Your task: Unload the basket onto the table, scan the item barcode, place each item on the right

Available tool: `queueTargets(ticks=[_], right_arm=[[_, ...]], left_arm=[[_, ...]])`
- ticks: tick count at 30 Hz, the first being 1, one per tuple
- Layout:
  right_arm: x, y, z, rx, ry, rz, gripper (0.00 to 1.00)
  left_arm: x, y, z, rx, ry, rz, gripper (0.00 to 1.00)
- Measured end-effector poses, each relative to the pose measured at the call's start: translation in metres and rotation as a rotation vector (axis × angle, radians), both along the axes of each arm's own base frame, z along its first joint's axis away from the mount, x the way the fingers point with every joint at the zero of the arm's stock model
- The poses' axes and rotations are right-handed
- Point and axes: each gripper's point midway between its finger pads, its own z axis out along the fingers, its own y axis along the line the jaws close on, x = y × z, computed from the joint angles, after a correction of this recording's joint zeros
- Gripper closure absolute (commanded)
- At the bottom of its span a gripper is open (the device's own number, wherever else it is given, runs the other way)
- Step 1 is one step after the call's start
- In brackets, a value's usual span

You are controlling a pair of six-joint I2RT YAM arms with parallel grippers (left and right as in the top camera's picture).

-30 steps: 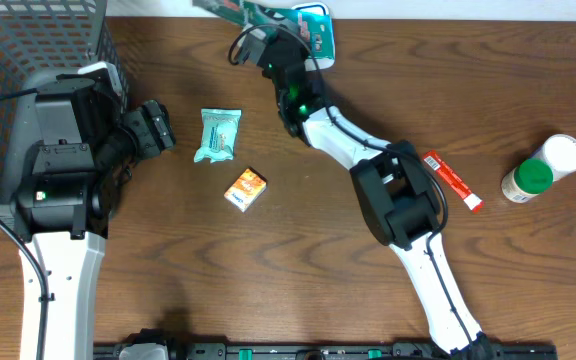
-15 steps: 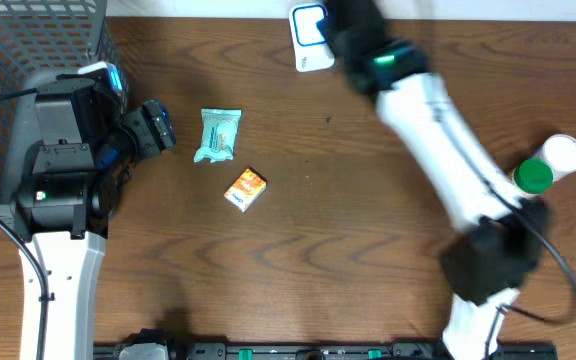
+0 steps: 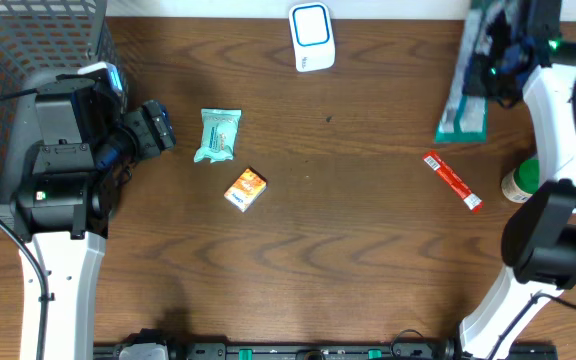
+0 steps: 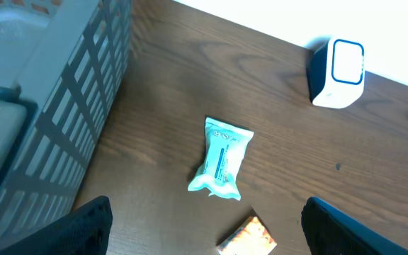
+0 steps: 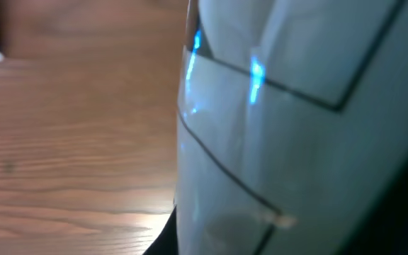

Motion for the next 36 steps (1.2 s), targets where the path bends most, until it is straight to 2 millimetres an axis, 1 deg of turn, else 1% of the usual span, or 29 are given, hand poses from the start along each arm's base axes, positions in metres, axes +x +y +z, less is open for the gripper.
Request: queueTargets(ticks=[3,4,5,6,7,8,9,11,12,13,16,18,20,22,23,24,26,29,30,31,33,36], right_arm=[[-0.005,-0.025,-0.042,0.029,0.043,-0.058,0.99],[-0.007,-0.032,-0.055,0.034,0.054,-0.073,0.90],[-0.009,-0.039,-0.067,0.043,0.066,-0.094,0.70],[-0.010,-0.042,-0.073,0.043,0.070,-0.097,0.59],[-0.011,-0.045,-0.077,0.045,0.070,-0.104,0.43],[-0.010,-0.046,-0.080,0.045,0.067,-0.108,0.32],[-0.008,-0.046,-0.079,0.045,0.060,-0.109,0.18],[-0.006,-0.044,-0.078,0.048,0.051,-0.101,0.07],[-0.007,-0.043,-0.078,0.052,0.054,-0.100,0.03],[-0.008,-0.042,-0.079,0.054,0.059,-0.095,0.01],[-0.015,-0.040,-0.081,0.059,0.090,-0.094,0.01],[-0.023,-0.041,-0.083,0.051,0.129,-0.101,0.01],[-0.031,-0.041,-0.080,0.047,0.164,-0.105,0.01],[-0.039,-0.039,-0.070,0.050,0.193,-0.107,0.01],[-0.042,-0.038,-0.062,0.054,0.197,-0.106,0.01],[-0.043,-0.036,-0.051,0.064,0.192,-0.101,0.01],[-0.044,-0.027,-0.023,0.097,0.156,-0.083,0.01],[-0.051,-0.002,0.016,0.169,0.105,-0.031,0.01],[-0.055,0.012,0.028,0.201,0.095,-0.002,0.01],[-0.058,0.024,0.036,0.227,0.088,0.024,0.01],[-0.063,0.049,0.045,0.279,0.091,0.078,0.01],[-0.065,0.090,0.045,0.332,0.110,0.170,0.01]], left_arm=[[0.000,0.000,-0.001,0.000,0.003,0.000,0.14],[0.000,0.000,0.000,0.000,0.003,0.000,0.13],[0.000,0.000,-0.001,0.000,0.003,-0.001,0.13],[0.000,0.000,-0.001,0.000,0.003,0.000,0.14],[-0.001,0.000,-0.001,0.000,0.003,0.000,0.14],[0.000,0.000,-0.001,0.000,0.003,0.000,0.14],[0.000,0.000,-0.001,0.000,0.003,-0.001,0.14],[0.000,0.000,-0.001,0.000,0.003,0.000,0.13],[0.000,0.000,-0.001,0.000,0.003,0.000,0.14],[0.000,0.000,-0.001,0.000,0.003,-0.001,0.13],[0.000,0.000,-0.001,0.000,0.003,0.000,0.13],[0.000,0.000,-0.001,0.000,0.003,0.000,0.13],[0.000,0.000,0.000,0.000,0.003,0.000,0.13],[0.000,0.000,-0.001,0.000,0.003,0.000,0.13],[0.000,0.000,-0.001,0.000,0.003,-0.001,0.13],[0.000,0.000,0.000,0.000,0.003,0.000,0.13],[0.000,0.000,-0.001,0.000,0.003,0.000,0.13],[-0.001,0.000,-0.001,0.000,0.003,0.000,0.13],[-0.001,0.000,-0.001,0.000,0.003,0.000,0.13],[-0.001,0.000,-0.001,0.000,0.003,0.000,0.13],[0.000,0.000,-0.001,0.000,0.003,0.000,0.13],[0.000,0.000,0.000,0.000,0.003,0.000,0.13]])
